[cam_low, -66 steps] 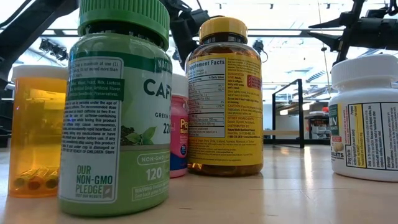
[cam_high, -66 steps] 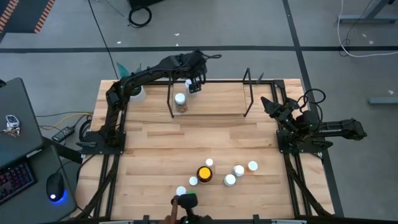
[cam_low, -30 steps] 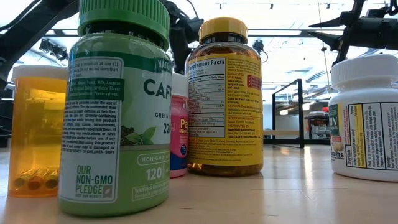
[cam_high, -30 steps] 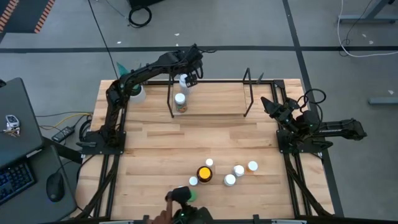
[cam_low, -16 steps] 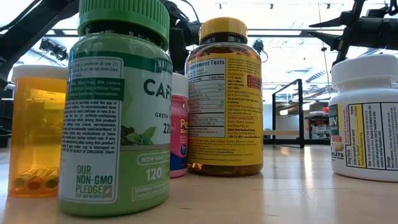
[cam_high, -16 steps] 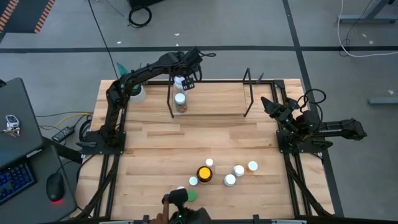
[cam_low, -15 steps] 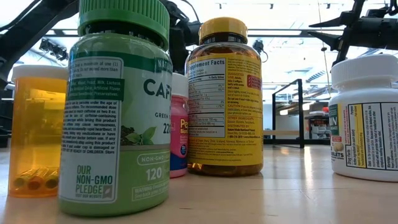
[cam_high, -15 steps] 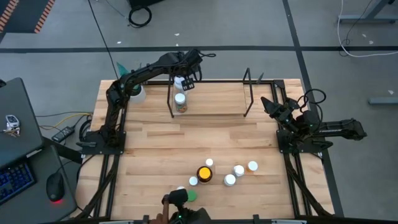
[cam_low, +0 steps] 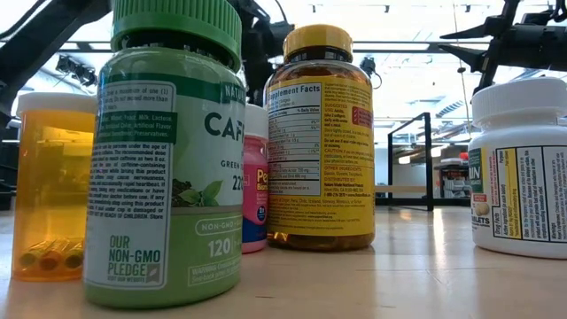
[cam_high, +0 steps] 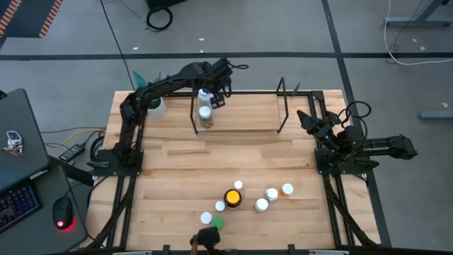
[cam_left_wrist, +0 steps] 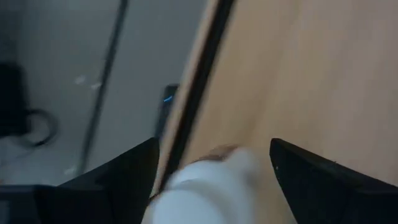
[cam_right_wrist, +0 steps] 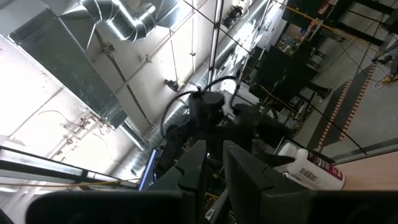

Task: Pick and place medicine bottles onto shelf by color
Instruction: Put the yellow pill bottle on the shelf

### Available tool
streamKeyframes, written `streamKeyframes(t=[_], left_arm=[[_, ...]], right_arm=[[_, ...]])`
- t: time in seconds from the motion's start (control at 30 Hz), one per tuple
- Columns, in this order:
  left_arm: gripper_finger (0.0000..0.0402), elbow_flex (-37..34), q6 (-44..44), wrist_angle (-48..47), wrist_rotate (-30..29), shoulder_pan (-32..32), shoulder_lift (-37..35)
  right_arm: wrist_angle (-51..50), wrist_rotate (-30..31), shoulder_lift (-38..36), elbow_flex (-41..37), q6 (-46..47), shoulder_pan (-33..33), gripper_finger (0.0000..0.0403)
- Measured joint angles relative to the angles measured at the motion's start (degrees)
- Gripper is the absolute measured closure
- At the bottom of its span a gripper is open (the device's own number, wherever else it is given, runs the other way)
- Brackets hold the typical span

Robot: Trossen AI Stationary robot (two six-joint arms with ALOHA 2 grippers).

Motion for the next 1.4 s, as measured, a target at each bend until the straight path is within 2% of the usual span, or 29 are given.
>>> streamKeyframes(t=[0.07,0.27,0.33,0.4,0.5,0.57,0.7,0.8,1.17,1.4], left_arm=[[0.0102,0.00,-3.37,-0.05,5.17,-0.82,-1.53],[0.0130,0.00,-11.61,-1.57,27.73,-4.70,-6.62],[0.0140,0.00,-12.77,-2.64,32.21,-6.62,-7.88],[0.0149,0.02,-13.78,-4.42,33.89,-8.91,-8.75],[0.0163,0.02,-15.57,-7.10,33.64,-12.81,-9.64],[0.0174,0.02,-16.41,-7.54,31.27,-15.67,-10.26],[0.0204,0.00,-17.42,-4.82,21.01,-21.51,-13.32],[0.0227,0.07,-17.62,-1.98,16.27,-24.64,-15.45],[0.0284,-0.20,-17.34,1.35,12.52,-30.59,-16.17],[0.0309,-11.59,-19.62,8.74,11.65,-33.67,-18.93]], right_arm=[[0.00,0.00,0.00,0.00,-0.01,-0.01,0.0342],[0.01,-0.13,0.00,-0.01,-0.01,0.00,0.0342],[0.01,-0.16,0.00,0.00,0.33,-0.01,0.0342],[0.02,-1.04,0.02,0.00,0.38,-0.01,0.0342],[-0.04,-3.34,0.00,-0.02,0.35,0.01,0.0342],[0.21,-6.26,0.01,-0.01,0.46,-0.01,0.0342],[-0.24,-11.23,0.25,1.38,0.11,-0.01,0.0342],[-3.14,-13.18,1.04,4.73,-1.82,-0.01,0.0342],[-27.20,-25.09,10.91,24.35,-5.22,0.94,0.0342],[-37.98,-27.26,19.03,36.10,-9.01,4.29,0.0342]])
